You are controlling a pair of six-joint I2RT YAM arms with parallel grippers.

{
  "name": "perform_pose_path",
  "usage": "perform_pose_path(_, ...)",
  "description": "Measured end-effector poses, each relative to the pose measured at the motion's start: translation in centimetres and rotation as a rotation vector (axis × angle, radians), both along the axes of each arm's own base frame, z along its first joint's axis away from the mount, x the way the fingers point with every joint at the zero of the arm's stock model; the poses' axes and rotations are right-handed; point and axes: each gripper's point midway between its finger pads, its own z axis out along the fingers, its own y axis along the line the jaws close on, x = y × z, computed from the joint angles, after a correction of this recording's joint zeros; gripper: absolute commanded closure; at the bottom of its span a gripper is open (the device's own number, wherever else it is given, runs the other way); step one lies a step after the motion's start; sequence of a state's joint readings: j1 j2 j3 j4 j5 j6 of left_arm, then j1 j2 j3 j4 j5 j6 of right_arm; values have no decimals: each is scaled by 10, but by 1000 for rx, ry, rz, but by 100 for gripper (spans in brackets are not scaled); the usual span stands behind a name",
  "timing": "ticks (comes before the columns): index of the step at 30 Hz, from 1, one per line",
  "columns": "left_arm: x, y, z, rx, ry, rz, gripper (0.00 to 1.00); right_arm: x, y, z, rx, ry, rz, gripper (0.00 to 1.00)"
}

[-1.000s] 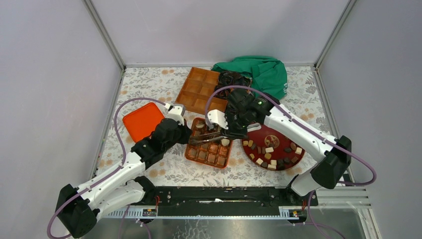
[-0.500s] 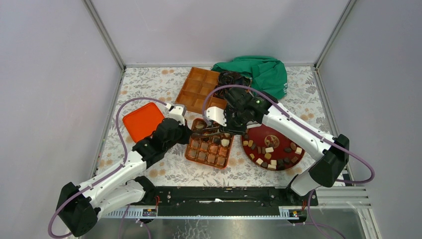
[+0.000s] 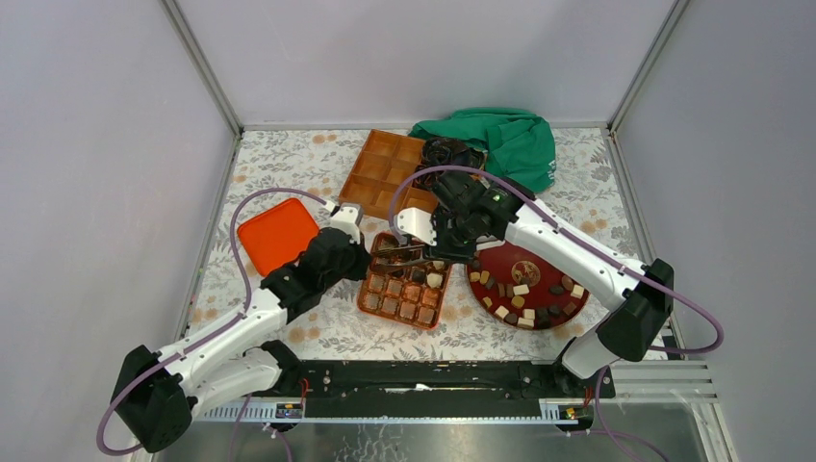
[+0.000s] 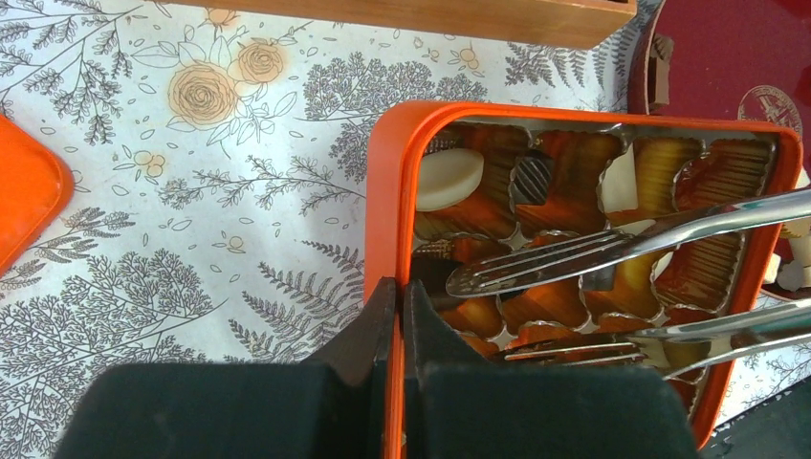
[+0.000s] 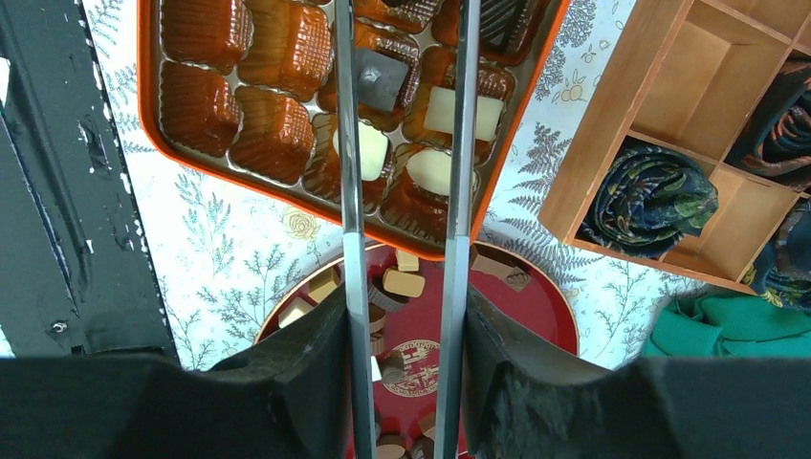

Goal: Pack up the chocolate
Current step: Place the fake chocolate in the packing box.

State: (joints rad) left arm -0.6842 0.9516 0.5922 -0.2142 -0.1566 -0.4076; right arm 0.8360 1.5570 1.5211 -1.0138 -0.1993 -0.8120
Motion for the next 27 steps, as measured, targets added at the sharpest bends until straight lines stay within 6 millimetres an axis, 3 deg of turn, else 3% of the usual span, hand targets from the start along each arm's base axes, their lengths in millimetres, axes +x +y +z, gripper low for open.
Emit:
perform_pose_path(9, 1, 3, -5, 16, 14, 13, 100, -7, -1, 1, 3, 33, 10, 60)
perform_pose_path(15, 2, 13, -26, 69, 82, 57, 100, -18, -13, 10, 88, 149, -2, 60)
perform_pose_path(18, 3, 19, -37, 96, 134, 83, 100, -10, -49, 16, 160, 170, -116, 59)
perform_pose_path(21, 5, 22, -43, 105, 170, 106, 100, -9, -96, 15, 208, 158, -272, 59)
perform_pose_path(27, 7, 21, -52, 111, 225, 114, 100, -26, -181, -23, 160, 218, -552, 58)
